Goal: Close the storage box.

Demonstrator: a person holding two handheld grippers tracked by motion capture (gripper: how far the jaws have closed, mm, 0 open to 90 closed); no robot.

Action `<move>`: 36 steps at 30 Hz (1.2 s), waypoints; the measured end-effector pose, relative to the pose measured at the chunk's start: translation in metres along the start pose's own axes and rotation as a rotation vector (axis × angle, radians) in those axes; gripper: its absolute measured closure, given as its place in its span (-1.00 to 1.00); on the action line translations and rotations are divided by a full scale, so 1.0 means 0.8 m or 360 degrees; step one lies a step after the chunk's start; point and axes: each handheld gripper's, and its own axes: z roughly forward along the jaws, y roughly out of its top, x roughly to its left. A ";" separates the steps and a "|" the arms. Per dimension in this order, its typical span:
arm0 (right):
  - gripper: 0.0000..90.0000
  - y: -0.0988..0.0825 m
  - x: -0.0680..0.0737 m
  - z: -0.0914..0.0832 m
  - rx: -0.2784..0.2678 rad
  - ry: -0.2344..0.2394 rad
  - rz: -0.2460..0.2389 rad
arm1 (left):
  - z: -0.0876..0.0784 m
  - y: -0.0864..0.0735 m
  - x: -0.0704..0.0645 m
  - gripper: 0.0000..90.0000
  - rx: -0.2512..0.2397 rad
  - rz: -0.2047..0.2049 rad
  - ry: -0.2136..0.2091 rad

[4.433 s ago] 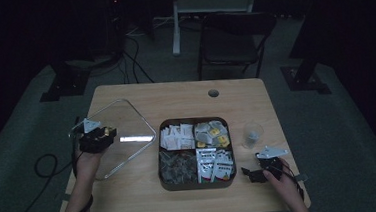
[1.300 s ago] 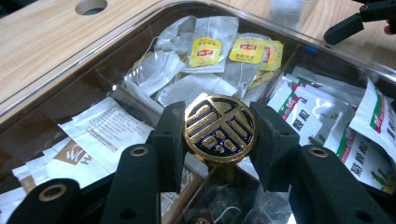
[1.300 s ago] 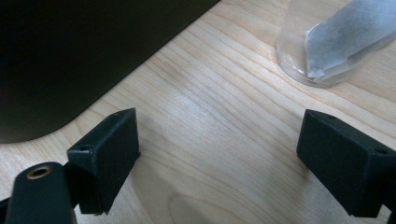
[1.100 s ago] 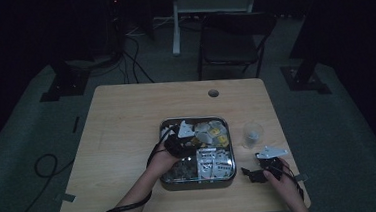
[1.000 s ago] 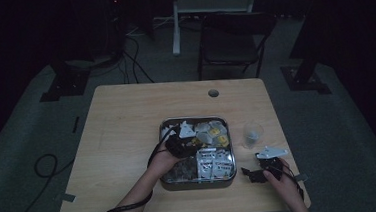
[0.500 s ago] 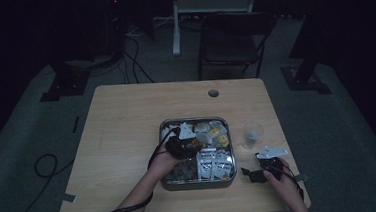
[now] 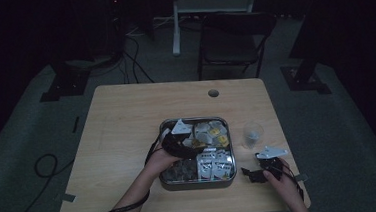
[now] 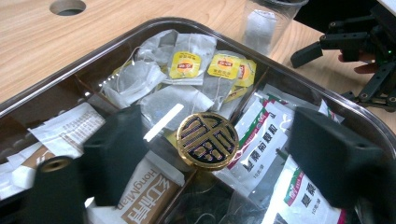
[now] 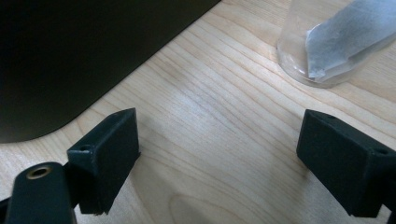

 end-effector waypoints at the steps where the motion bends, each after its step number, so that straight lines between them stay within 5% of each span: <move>1: -0.72 0.000 0.000 0.000 0.0000 0.0000 0.0000 | -0.001 -0.001 0.000 -0.60 -0.0010 -0.0008 0.0007; 8: -0.72 0.000 0.000 0.000 0.0000 0.0000 0.0000 | -0.005 -0.003 0.001 -0.99 -0.0028 -0.0047 0.0022; 13: -0.72 0.000 0.000 0.000 -0.0001 0.0000 0.0000 | -0.016 -0.004 0.006 -0.99 -0.0108 -0.0079 0.0094; 36: -0.72 0.000 0.000 0.000 -0.0002 -0.0001 -0.0003 | -0.043 -0.021 0.018 -0.99 -0.0195 -0.0060 0.0241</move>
